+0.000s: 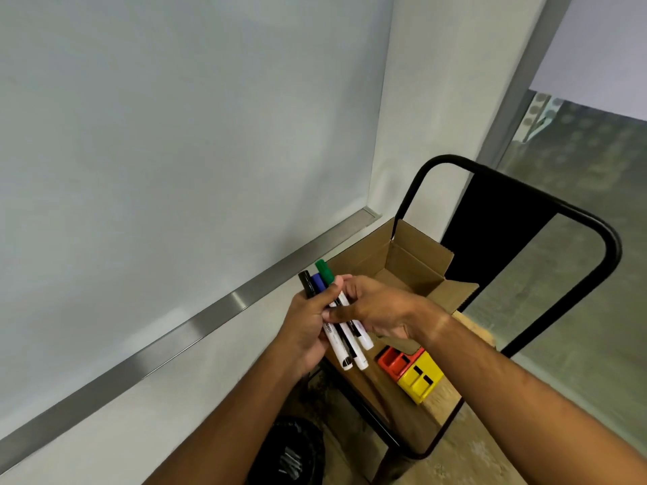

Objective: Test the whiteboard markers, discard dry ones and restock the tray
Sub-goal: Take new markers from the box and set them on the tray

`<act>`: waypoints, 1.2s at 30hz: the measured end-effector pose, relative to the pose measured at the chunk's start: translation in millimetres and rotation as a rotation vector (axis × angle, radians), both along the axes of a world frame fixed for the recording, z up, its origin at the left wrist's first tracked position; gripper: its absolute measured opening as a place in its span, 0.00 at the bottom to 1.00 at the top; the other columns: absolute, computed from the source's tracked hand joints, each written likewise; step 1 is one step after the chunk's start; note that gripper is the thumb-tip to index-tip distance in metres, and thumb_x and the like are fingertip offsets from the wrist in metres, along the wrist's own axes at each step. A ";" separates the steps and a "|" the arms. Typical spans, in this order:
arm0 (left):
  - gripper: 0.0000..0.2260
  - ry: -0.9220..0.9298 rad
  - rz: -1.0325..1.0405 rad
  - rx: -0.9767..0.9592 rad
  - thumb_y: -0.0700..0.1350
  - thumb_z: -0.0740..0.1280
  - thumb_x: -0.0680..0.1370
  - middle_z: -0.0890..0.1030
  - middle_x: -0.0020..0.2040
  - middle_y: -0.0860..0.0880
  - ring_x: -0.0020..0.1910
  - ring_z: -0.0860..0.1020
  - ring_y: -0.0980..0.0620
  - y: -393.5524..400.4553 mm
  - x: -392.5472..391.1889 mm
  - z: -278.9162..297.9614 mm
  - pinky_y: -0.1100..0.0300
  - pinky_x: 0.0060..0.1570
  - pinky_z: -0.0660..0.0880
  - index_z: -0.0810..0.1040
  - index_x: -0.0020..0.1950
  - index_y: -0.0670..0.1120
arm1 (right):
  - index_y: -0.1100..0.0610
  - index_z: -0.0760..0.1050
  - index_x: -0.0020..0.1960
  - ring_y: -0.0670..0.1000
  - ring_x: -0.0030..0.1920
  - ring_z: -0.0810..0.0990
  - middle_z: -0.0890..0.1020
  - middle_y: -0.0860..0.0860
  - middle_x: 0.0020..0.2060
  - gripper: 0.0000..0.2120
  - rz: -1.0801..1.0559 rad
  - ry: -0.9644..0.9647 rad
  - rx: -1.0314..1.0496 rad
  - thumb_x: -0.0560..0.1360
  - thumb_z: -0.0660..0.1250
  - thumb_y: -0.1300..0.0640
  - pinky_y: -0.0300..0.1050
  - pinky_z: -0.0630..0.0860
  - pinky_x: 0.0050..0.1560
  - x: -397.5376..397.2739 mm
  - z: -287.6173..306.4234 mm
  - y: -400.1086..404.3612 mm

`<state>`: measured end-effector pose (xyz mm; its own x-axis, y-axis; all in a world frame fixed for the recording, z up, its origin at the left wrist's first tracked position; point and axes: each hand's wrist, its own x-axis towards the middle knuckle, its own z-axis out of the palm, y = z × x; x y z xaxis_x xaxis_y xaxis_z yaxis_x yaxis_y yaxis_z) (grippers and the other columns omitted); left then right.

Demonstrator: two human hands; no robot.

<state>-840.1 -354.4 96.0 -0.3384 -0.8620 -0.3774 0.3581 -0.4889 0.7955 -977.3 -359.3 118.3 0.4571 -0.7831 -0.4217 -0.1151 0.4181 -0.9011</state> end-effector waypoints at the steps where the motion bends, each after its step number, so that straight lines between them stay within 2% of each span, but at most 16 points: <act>1: 0.15 0.005 0.018 0.012 0.47 0.67 0.75 0.81 0.53 0.37 0.51 0.81 0.41 1.9 1.8 -1.1 0.53 0.42 0.79 0.79 0.58 0.40 | 0.67 0.75 0.57 0.57 0.55 0.80 0.79 0.61 0.53 0.11 -0.006 -0.012 0.006 0.75 0.67 0.66 0.53 0.78 0.58 1.7 0.5 3.1; 3: 0.15 0.026 0.050 0.022 0.48 0.66 0.76 0.81 0.53 0.37 0.52 0.81 0.41 4.7 6.3 -2.9 0.52 0.43 0.79 0.78 0.58 0.39 | 0.67 0.77 0.55 0.55 0.54 0.81 0.79 0.58 0.54 0.11 -0.023 -0.022 0.007 0.74 0.68 0.65 0.49 0.80 0.52 4.8 1.3 8.2; 5: 0.18 0.052 0.069 0.018 0.48 0.65 0.77 0.80 0.56 0.38 0.55 0.80 0.41 6.2 11.4 -4.2 0.50 0.49 0.79 0.76 0.60 0.37 | 0.66 0.79 0.55 0.55 0.55 0.81 0.79 0.58 0.56 0.11 -0.027 -0.012 -0.002 0.73 0.70 0.64 0.49 0.80 0.52 7.6 2.5 11.6; 7: 0.20 0.080 0.099 0.021 0.49 0.65 0.76 0.79 0.59 0.39 0.58 0.79 0.42 7.8 17.0 -4.3 0.49 0.54 0.77 0.75 0.62 0.36 | 0.65 0.79 0.55 0.54 0.53 0.82 0.82 0.58 0.53 0.11 -0.040 -0.029 0.006 0.74 0.70 0.64 0.48 0.80 0.51 9.2 4.9 15.0; 9: 0.18 0.117 0.140 0.032 0.49 0.65 0.75 0.79 0.59 0.38 0.58 0.79 0.41 9.9 23.1 -4.6 0.45 0.58 0.75 0.75 0.59 0.37 | 0.65 0.79 0.57 0.52 0.51 0.83 0.82 0.58 0.52 0.12 -0.070 -0.059 0.012 0.74 0.69 0.65 0.45 0.80 0.49 9.1 7.5 17.8; 12: 0.13 0.151 0.204 0.037 0.47 0.64 0.76 0.80 0.58 0.38 0.57 0.79 0.41 15.5 33.3 -5.0 0.42 0.62 0.71 0.75 0.55 0.39 | 0.63 0.78 0.58 0.54 0.53 0.82 0.82 0.59 0.53 0.12 -0.075 -0.054 -0.017 0.74 0.69 0.66 0.49 0.80 0.52 12.1 9.7 21.7; 17: 0.12 0.155 0.282 0.039 0.46 0.63 0.78 0.80 0.57 0.39 0.57 0.79 0.41 29.6 51.0 -7.0 0.42 0.60 0.72 0.76 0.55 0.39 | 0.59 0.80 0.54 0.53 0.50 0.83 0.84 0.57 0.49 0.09 -0.087 0.062 -0.184 0.74 0.69 0.65 0.46 0.81 0.49 30.2 10.4 32.0; 19: 0.11 0.148 0.322 0.031 0.45 0.63 0.78 0.81 0.56 0.39 0.55 0.80 0.42 36.8 57.0 -5.5 0.46 0.56 0.74 0.76 0.55 0.39 | 0.54 0.81 0.51 0.50 0.48 0.83 0.85 0.52 0.46 0.07 -0.083 0.154 -0.311 0.74 0.70 0.61 0.45 0.81 0.48 39.3 7.8 36.5; 21: 0.10 0.135 0.378 0.026 0.44 0.63 0.78 0.81 0.54 0.39 0.54 0.80 0.42 44.6 65.1 -6.7 0.47 0.55 0.75 0.76 0.55 0.39 | 0.46 0.80 0.49 0.43 0.47 0.82 0.84 0.45 0.44 0.07 -0.075 0.256 -0.467 0.74 0.71 0.57 0.38 0.78 0.44 50.1 3.6 41.1; 23: 0.11 0.145 0.448 0.037 0.43 0.63 0.79 0.81 0.55 0.38 0.55 0.80 0.41 51.7 76.7 -10.1 0.48 0.55 0.75 0.76 0.56 0.37 | 0.42 0.76 0.55 0.40 0.54 0.78 0.81 0.41 0.52 0.11 -0.059 0.433 -0.619 0.74 0.70 0.50 0.36 0.73 0.51 61.7 -3.2 46.6; 25: 0.11 0.158 0.518 0.063 0.42 0.63 0.79 0.81 0.55 0.37 0.56 0.79 0.41 58.1 89.8 -15.2 0.49 0.53 0.75 0.76 0.57 0.36 | 0.46 0.70 0.68 0.45 0.65 0.70 0.75 0.45 0.64 0.24 0.008 0.611 -0.755 0.74 0.67 0.43 0.42 0.68 0.62 71.9 -11.7 52.1; 28: 0.12 0.140 0.622 0.091 0.41 0.63 0.78 0.81 0.54 0.37 0.54 0.80 0.40 71.4 112.0 -22.0 0.46 0.55 0.76 0.75 0.58 0.35 | 0.50 0.57 0.76 0.48 0.72 0.59 0.63 0.48 0.74 0.34 0.143 0.794 -0.990 0.75 0.60 0.36 0.46 0.59 0.69 92.7 -20.5 60.8; 32: 0.11 0.032 0.738 0.083 0.41 0.64 0.79 0.82 0.51 0.37 0.51 0.81 0.41 97.8 150.0 -27.9 0.48 0.55 0.76 0.76 0.58 0.36 | 0.52 0.44 0.78 0.52 0.77 0.47 0.48 0.53 0.78 0.40 0.286 0.889 -1.162 0.75 0.53 0.32 0.48 0.44 0.73 128.0 -37.5 70.2; 36: 0.13 -0.079 0.808 0.039 0.41 0.66 0.77 0.82 0.52 0.39 0.51 0.82 0.44 128.6 194.7 -30.7 0.48 0.58 0.75 0.75 0.60 0.37 | 0.51 0.37 0.77 0.53 0.76 0.38 0.40 0.53 0.77 0.45 0.345 0.931 -1.204 0.72 0.48 0.27 0.54 0.42 0.76 170.6 -56.3 77.9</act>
<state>-645.5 -225.8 65.3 0.4117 -0.8143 -0.4092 0.5561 -0.1312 0.8207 -806.7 -281.4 62.0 0.6234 -0.7715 0.1273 -0.7373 -0.6341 -0.2330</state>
